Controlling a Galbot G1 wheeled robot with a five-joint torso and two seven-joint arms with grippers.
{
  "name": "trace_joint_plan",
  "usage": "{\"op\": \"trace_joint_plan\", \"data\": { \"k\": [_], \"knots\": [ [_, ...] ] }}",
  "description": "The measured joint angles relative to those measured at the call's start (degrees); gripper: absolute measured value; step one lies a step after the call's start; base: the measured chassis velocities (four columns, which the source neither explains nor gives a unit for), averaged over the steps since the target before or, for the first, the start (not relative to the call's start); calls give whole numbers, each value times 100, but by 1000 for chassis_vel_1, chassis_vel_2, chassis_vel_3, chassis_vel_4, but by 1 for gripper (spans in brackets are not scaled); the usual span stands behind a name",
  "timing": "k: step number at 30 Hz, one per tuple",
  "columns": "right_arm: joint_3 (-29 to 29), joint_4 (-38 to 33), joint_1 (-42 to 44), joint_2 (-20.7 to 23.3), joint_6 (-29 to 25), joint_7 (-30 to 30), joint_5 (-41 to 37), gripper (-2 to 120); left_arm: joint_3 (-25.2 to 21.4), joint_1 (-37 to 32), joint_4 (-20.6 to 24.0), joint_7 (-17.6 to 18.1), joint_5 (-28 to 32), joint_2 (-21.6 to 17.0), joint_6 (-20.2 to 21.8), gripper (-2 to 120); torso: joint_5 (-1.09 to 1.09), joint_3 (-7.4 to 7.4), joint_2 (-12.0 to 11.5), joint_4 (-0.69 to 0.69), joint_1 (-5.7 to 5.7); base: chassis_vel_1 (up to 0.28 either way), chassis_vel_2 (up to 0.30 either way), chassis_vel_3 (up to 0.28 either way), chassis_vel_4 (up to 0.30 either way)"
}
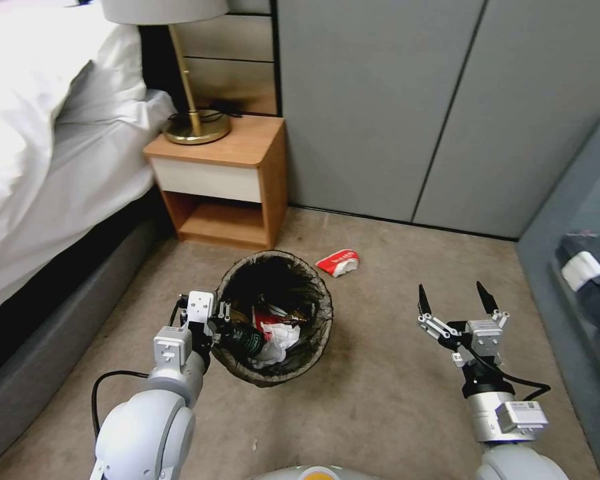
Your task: Pick up the trash bin, then pick up the garbage from the floor and place it into the trash bin.
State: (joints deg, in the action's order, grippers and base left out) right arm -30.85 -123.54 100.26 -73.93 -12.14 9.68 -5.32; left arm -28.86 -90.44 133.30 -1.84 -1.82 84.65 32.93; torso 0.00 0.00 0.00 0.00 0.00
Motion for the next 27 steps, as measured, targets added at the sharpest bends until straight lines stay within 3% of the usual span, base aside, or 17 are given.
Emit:
{"op": "trace_joint_plan", "data": {
  "k": [10,27],
  "knots": [
    [63,34,-82,-3,201,226,-158,100,-16,-41,-24,18,-26,11,-67,5,0,0,0,2,0,83,73,82,78],
    [80,83,-93,-108,306,319,-89,100,-44,-153,36,18,1,-44,-162,5,0,0,0,0,0,-9,9,8,-11]
  ]
}}
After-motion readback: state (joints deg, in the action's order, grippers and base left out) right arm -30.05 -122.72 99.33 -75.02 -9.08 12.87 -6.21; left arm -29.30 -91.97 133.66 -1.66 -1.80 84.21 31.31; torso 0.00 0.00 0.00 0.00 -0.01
